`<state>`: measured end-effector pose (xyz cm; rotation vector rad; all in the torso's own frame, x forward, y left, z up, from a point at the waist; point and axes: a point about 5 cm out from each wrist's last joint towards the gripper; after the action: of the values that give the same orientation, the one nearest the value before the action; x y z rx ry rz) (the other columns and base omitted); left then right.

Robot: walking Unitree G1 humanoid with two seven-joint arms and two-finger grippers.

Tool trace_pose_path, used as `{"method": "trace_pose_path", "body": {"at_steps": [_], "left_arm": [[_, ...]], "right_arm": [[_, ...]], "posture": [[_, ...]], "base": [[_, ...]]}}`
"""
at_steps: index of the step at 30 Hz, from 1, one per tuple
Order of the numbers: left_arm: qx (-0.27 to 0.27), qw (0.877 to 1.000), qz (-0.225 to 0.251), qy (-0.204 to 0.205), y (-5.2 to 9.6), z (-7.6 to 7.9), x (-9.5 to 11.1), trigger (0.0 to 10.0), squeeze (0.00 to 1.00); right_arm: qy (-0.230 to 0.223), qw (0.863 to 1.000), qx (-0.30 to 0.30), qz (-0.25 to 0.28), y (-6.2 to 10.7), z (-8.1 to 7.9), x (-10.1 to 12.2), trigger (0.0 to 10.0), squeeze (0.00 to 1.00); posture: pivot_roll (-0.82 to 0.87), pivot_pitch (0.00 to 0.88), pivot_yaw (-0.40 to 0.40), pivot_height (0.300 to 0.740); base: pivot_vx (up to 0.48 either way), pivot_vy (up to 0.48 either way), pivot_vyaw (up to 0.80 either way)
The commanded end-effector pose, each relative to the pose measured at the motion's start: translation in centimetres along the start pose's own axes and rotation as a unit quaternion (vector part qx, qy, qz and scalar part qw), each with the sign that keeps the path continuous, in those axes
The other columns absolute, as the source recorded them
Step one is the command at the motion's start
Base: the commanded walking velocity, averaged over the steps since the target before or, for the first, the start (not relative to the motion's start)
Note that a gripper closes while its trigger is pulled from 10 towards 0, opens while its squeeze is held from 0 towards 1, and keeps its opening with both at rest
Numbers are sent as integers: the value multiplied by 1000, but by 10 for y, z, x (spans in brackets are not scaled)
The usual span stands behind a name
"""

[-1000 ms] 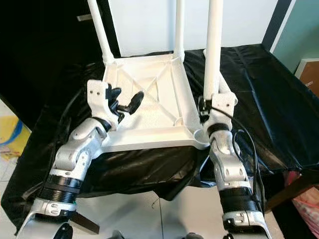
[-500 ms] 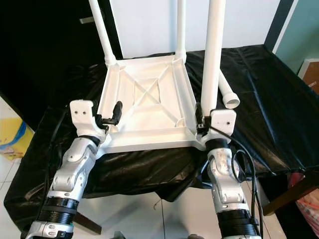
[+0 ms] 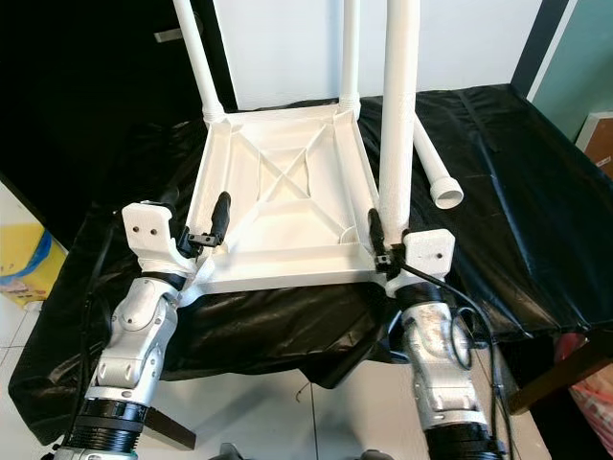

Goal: Building children table

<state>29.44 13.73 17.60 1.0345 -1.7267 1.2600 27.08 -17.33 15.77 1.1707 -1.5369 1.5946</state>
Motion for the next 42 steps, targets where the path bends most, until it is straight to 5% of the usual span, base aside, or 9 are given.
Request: {"method": "trace_pose_path", "body": {"at_steps": [1,14,21,25,26,32,37,38,42], "left_arm": [[-28,999,14,-4,-1,4,3,10000,0],[-141,989,39,-2,-5,21,7,10000,0],[-217,973,61,45,-12,41,18,10000,0],[-307,942,78,112,-15,62,34,10000,8],[-330,932,83,123,-14,67,39,10000,1000],[-396,894,92,188,-10,78,55,10000,1000],[-475,846,96,222,-3,86,67,10000,1000],[-501,825,94,243,1,88,72,10000,1000],[-517,812,88,256,3,90,76,10000,1000]], "right_arm": [[3,1000,2,18,-2,2,5,10000,0],[24,997,71,-15,-7,-1,-5,10000,0],[14,995,97,-35,-16,-4,-12,10000,0],[13,991,129,-43,-27,-8,-14,10000,0],[12,989,140,-43,-28,-9,-14,10000,0],[2,985,165,-49,-29,-14,-15,10000,0],[-15,978,196,-64,-29,-18,-18,10000,0],[-19,976,204,-69,-28,-18,-19,10000,0],[-22,974,215,-74,-28,-19,-19,10000,0]], "posture": [[-113,0,73,740],[-85,28,46,740],[-76,51,21,740],[-81,73,30,740],[-80,81,34,740],[-77,93,42,740],[-82,98,46,740],[-84,97,46,740],[-86,94,47,740]], "base": [[0,0,0],[0,0,0],[0,0,0],[0,0,0],[0,0,0],[0,0,0],[0,0,0],[0,0,0],[0,0,0]]}}
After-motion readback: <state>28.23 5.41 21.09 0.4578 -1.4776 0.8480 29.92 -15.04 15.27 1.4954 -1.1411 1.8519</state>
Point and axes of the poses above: a point about 5 cm out from each wrist's last joint towards the gripper, its own y axis pointing back from the gripper into the wrist, its own x axis along the axis of the wrist's last joint, z = x × y, and after that the axes turned 12 degrees about -y, right-handed
